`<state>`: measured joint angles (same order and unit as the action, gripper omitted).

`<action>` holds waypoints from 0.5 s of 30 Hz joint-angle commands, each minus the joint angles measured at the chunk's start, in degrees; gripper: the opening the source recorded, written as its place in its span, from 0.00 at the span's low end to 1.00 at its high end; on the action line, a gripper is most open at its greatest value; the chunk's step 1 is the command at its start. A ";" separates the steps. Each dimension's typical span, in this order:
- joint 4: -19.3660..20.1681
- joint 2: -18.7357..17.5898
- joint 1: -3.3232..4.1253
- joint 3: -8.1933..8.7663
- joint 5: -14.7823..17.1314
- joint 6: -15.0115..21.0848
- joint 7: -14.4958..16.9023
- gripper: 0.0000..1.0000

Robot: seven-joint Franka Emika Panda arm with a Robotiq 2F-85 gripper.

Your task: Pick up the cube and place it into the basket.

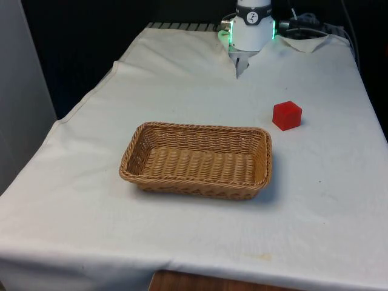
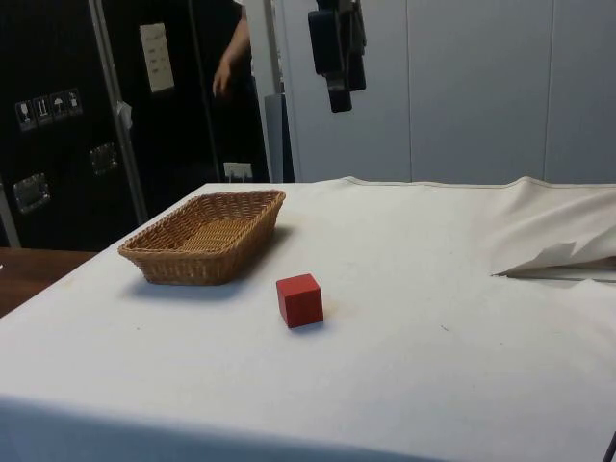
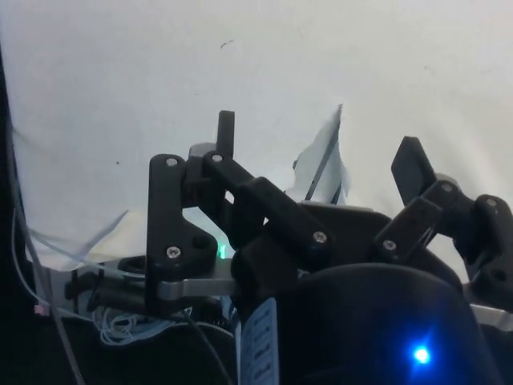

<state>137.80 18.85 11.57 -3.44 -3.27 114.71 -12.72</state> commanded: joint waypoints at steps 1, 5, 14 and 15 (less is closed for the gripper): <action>-0.57 -0.52 0.23 -0.40 0.46 -0.57 -0.69 1.00; -1.32 -1.38 0.17 -1.66 0.97 -0.57 -1.60 1.00; -3.32 -3.67 0.17 -4.01 1.78 -0.63 -3.90 1.00; -3.32 -3.67 0.17 -4.01 1.78 -0.63 -3.90 1.00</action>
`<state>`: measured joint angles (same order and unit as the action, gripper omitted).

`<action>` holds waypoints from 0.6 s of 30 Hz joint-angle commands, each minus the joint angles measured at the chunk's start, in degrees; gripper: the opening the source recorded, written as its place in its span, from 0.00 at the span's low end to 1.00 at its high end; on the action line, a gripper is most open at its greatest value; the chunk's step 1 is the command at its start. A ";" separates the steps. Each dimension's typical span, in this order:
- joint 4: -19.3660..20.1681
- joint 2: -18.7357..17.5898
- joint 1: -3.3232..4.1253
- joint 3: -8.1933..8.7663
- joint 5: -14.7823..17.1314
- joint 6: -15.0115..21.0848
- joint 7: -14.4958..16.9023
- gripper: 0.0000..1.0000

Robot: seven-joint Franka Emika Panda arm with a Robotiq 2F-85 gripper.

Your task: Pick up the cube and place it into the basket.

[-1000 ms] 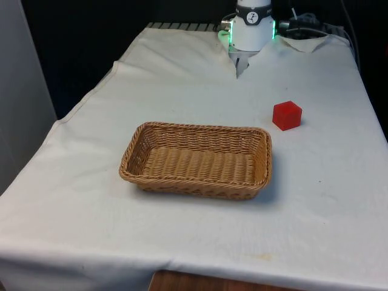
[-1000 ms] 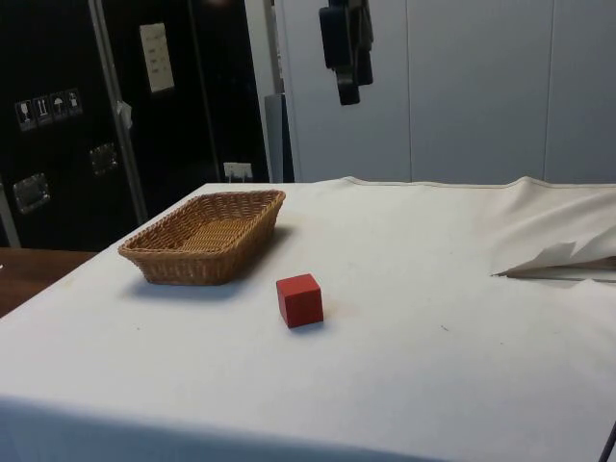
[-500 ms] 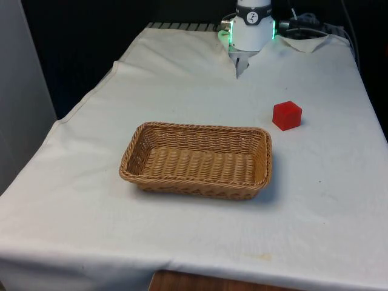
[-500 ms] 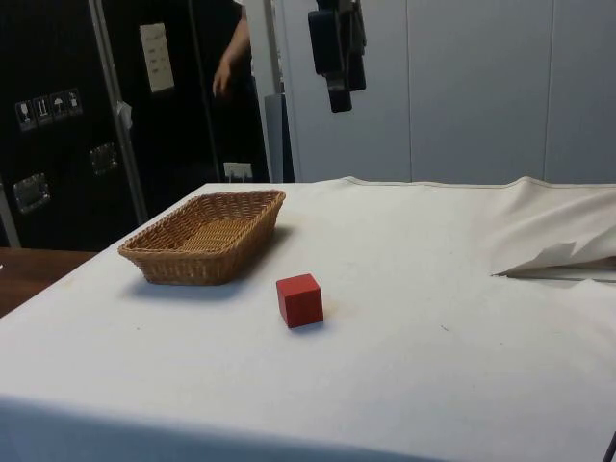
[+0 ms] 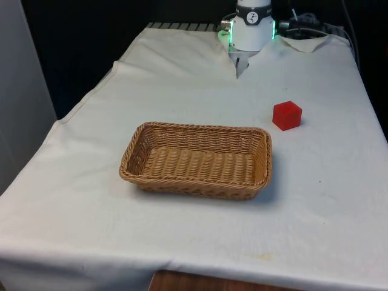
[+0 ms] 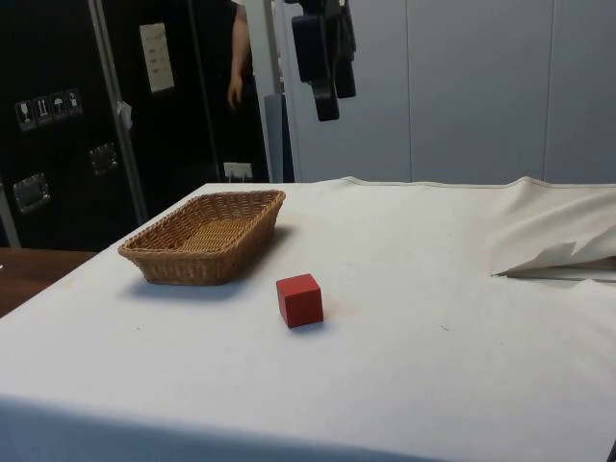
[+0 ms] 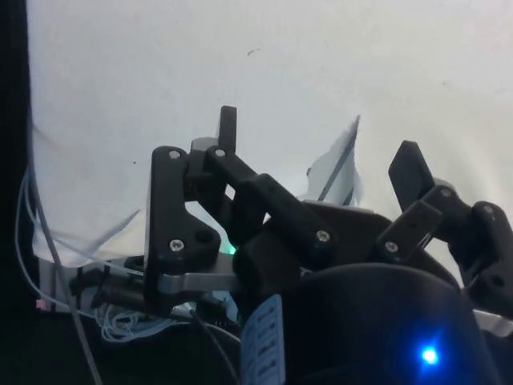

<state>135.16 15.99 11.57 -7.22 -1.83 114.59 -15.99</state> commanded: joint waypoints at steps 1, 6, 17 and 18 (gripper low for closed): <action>-0.23 -0.34 0.00 -0.17 0.11 0.00 -0.23 1.00; -2.69 -3.27 0.11 -1.38 0.86 -0.74 -1.83 1.00; -6.53 -7.62 0.11 -3.09 1.72 -2.18 -4.13 1.00; -6.82 -7.91 0.11 -3.21 1.83 -2.41 -4.35 1.00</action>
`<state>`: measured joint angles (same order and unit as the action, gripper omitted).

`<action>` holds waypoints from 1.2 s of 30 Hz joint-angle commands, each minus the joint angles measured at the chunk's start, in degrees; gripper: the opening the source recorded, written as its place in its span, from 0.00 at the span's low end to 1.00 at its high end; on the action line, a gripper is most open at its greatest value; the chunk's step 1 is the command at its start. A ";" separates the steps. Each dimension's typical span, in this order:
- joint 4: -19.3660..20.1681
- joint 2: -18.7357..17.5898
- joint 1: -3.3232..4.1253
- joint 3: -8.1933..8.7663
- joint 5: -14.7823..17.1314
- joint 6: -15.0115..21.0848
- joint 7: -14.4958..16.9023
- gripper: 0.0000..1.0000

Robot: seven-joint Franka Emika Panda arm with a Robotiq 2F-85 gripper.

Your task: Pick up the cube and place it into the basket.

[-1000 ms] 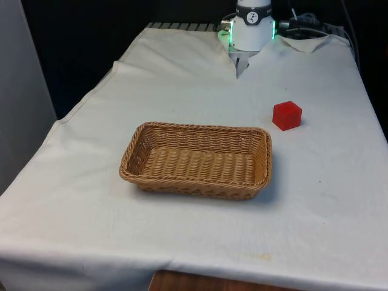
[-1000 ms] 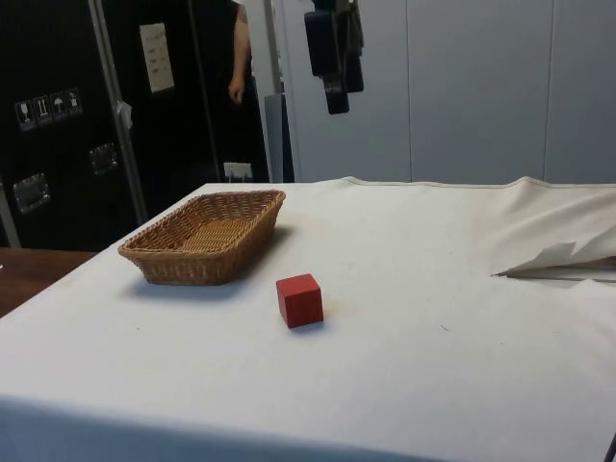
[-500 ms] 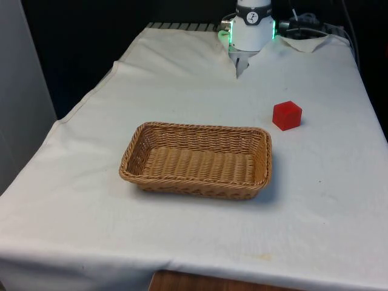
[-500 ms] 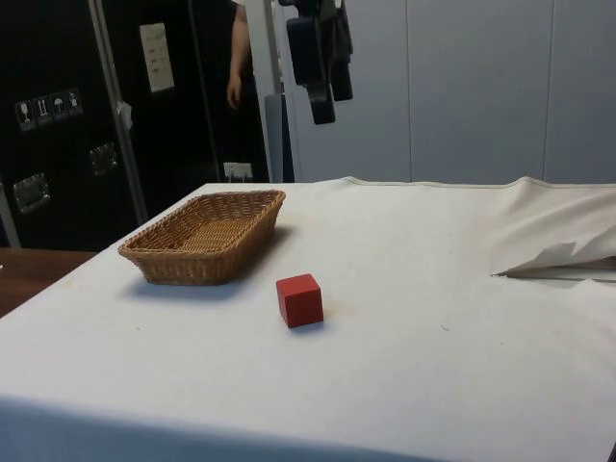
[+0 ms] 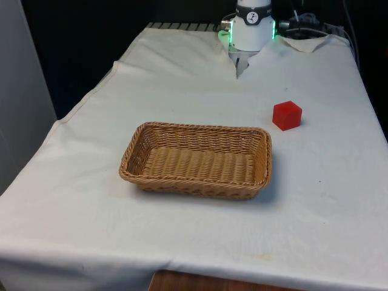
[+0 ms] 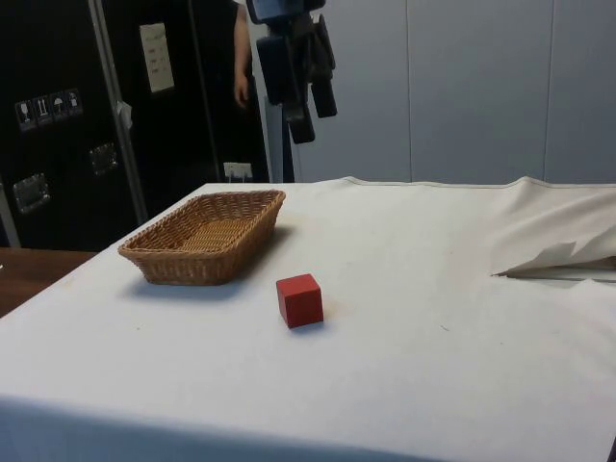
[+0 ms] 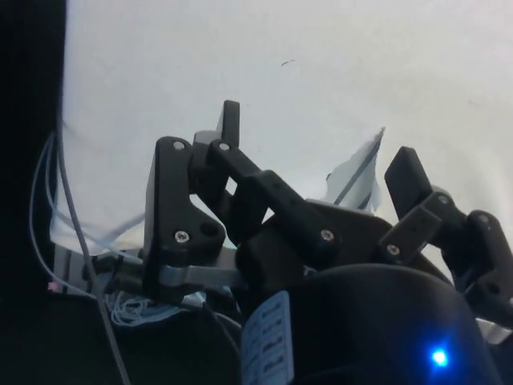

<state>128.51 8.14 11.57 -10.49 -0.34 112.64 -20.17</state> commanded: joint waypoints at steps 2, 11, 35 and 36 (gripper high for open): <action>-0.52 -0.46 0.06 -0.17 0.74 -0.86 -0.74 1.00; -0.29 -0.57 -0.06 -0.17 2.12 -1.20 -2.64 1.00; 0.63 -0.69 -0.23 0.00 4.93 -0.74 -9.57 1.00; 0.63 -0.69 -0.23 0.00 4.98 -0.74 -9.85 1.00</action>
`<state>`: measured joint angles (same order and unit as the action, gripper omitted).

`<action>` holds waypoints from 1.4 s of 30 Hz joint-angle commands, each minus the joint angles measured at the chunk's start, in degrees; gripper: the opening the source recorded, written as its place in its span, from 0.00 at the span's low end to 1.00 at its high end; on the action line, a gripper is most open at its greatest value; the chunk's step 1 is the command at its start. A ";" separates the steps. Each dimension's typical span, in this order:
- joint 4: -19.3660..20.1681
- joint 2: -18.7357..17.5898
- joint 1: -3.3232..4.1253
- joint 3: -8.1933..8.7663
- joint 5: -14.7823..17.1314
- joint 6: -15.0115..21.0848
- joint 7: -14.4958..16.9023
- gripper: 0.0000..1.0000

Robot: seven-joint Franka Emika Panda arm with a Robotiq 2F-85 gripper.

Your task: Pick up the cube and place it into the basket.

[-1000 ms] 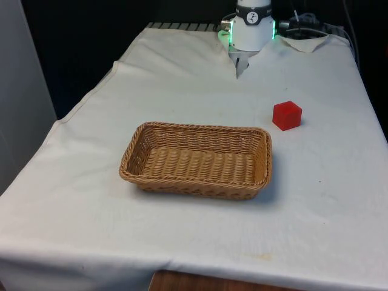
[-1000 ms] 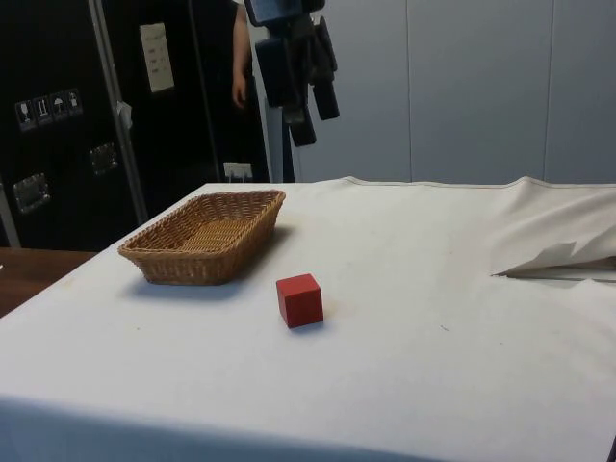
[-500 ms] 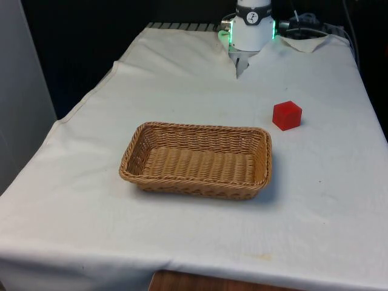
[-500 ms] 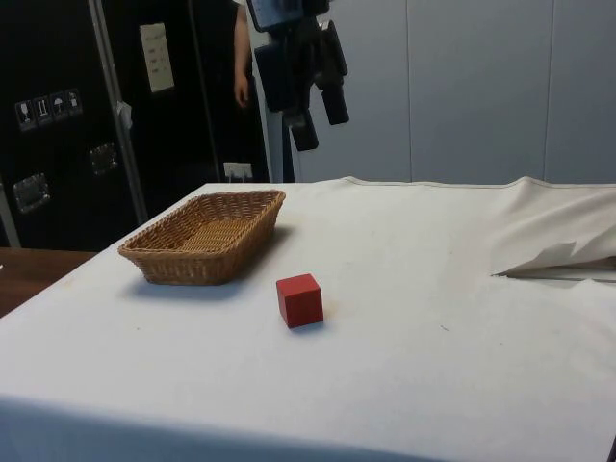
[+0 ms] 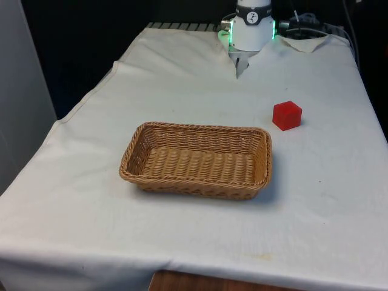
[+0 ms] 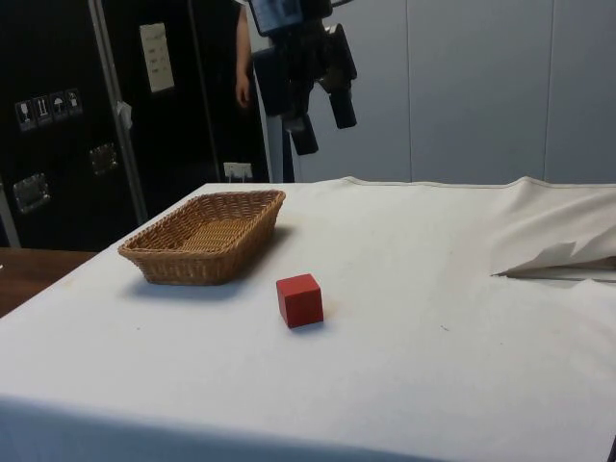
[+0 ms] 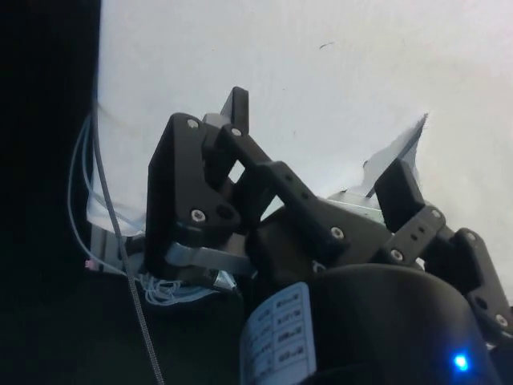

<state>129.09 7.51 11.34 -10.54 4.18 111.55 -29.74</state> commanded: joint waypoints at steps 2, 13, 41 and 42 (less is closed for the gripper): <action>0.11 -0.06 -0.06 0.06 0.57 0.40 -0.92 1.00; 0.29 -0.23 -0.17 0.06 1.26 0.57 -4.76 1.00; -0.23 -6.30 -0.23 0.06 4.01 2.92 -8.59 1.00; -0.40 -6.82 -0.23 0.06 4.70 3.32 -8.77 1.00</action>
<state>128.80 0.86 11.12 -10.49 8.31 114.59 -38.45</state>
